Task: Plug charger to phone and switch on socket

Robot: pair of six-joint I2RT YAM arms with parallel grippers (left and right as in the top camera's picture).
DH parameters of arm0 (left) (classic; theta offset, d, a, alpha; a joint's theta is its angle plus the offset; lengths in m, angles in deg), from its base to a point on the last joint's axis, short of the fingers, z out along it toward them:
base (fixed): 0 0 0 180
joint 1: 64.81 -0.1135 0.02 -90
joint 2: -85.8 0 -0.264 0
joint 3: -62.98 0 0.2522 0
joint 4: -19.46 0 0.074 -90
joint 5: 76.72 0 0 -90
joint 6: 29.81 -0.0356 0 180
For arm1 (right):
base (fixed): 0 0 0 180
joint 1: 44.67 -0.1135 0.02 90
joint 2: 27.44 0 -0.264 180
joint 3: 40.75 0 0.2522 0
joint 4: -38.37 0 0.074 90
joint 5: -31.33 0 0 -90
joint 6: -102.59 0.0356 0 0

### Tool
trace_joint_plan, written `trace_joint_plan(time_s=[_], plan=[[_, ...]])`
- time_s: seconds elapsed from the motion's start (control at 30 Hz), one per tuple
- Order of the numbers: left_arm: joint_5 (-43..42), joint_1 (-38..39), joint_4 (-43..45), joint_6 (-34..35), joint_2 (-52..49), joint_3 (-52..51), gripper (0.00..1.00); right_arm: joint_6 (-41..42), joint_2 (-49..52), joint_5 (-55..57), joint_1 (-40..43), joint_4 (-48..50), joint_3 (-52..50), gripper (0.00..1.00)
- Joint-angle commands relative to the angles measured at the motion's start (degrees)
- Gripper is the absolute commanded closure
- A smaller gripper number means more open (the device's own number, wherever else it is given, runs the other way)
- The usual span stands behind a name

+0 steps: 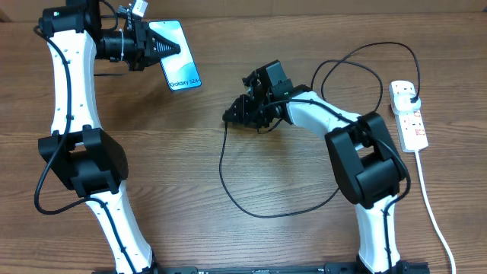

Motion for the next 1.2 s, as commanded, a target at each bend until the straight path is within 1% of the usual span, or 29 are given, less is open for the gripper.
trace_joint_plan(time_s=[0.0, 0.27, 0.53, 0.63, 0.8, 0.9, 1.07, 1.17], plan=[[-1.64, 0.57, -0.04, 0.76, 2.27, 1.18, 0.96, 0.72, 2.29, -0.55, -0.24, 0.79, -0.15, 0.65], [-1.62, 0.76, -0.02, 0.74, 2.27, 1.18, 0.96, 3.15, 4.94, -0.44, -1.36, 2.78, -0.15, 0.65], [-1.62, 0.76, -0.33, 0.74, 2.27, 1.18, 0.96, 8.61, 5.14, 3.82, -3.58, 4.07, -0.15, 0.67], [-1.27, 0.76, -0.90, 0.72, 2.27, 1.18, 0.96, 9.88, 5.14, 4.63, -3.61, 4.11, -0.15, 0.72], [-1.16, 0.76, -1.09, 0.70, 2.27, 1.18, 0.96, 9.62, 5.14, 4.59, -3.61, 3.80, -0.15, 0.86], [-1.18, 0.76, -1.09, 0.70, 2.27, 1.18, 0.95, 8.15, 5.11, 3.96, -3.45, 3.32, -0.13, 0.96], [-1.11, 0.76, -1.05, 0.70, 2.27, 1.18, 0.96, 3.15, 4.72, -1.62, -2.40, 3.17, -0.11, 0.96], [-0.48, 0.76, -1.11, 0.72, 2.27, 1.18, 0.96, 1.57, 2.75, -2.71, -1.53, 1.70, -0.11, 0.96]])
